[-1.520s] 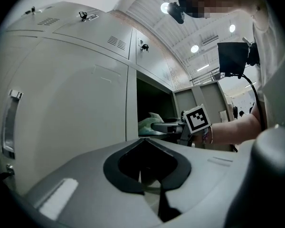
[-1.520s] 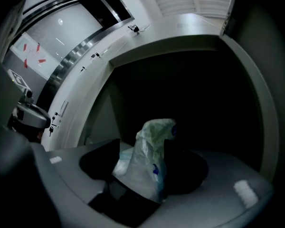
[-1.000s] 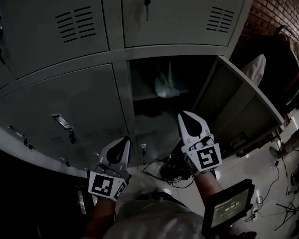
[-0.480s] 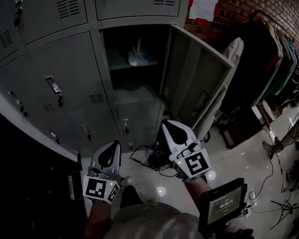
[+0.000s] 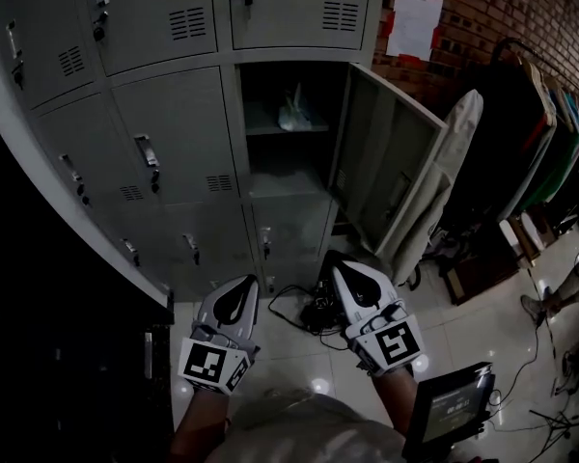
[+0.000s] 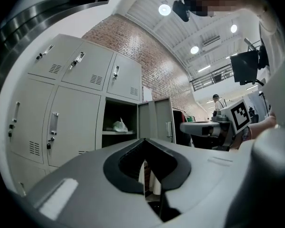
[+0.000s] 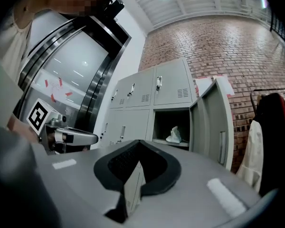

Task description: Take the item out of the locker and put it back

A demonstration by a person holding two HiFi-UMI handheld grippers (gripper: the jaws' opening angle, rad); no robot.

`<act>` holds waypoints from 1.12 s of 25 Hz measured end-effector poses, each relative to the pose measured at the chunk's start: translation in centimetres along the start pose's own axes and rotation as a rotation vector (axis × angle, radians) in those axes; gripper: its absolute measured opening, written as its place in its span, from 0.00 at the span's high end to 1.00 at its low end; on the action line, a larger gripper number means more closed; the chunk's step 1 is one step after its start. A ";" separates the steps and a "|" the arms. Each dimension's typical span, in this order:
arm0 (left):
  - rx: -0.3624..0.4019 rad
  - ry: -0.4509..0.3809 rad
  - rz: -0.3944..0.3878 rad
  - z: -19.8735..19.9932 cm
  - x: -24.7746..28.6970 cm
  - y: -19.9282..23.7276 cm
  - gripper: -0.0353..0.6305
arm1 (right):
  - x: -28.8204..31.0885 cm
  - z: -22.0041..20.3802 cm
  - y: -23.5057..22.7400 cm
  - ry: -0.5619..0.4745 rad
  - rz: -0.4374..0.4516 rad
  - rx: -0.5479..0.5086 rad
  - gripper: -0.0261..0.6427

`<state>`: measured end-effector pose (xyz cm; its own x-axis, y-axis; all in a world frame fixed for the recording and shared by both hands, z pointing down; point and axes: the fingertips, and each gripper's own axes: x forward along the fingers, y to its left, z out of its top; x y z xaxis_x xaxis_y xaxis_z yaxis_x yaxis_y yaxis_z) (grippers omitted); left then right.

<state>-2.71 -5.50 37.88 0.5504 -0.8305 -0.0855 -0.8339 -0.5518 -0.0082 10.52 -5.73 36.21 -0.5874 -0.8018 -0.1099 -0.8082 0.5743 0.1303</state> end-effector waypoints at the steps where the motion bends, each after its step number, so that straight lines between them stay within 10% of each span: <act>1: 0.007 -0.004 -0.002 0.3 -0.1 0.1 0.94 | 0.1 0.3 0.1 -0.002 0.000 -0.004 0.96; 28: -0.002 -0.020 -0.016 0.8 1.0 1.5 0.94 | 1.3 2.8 0.3 -0.058 -0.046 -0.052 0.96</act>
<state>-3.40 -7.12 37.01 0.5624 -0.8201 -0.1055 -0.8252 -0.5648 -0.0076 9.42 -6.16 33.31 -0.5527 -0.8152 -0.1734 -0.8318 0.5267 0.1751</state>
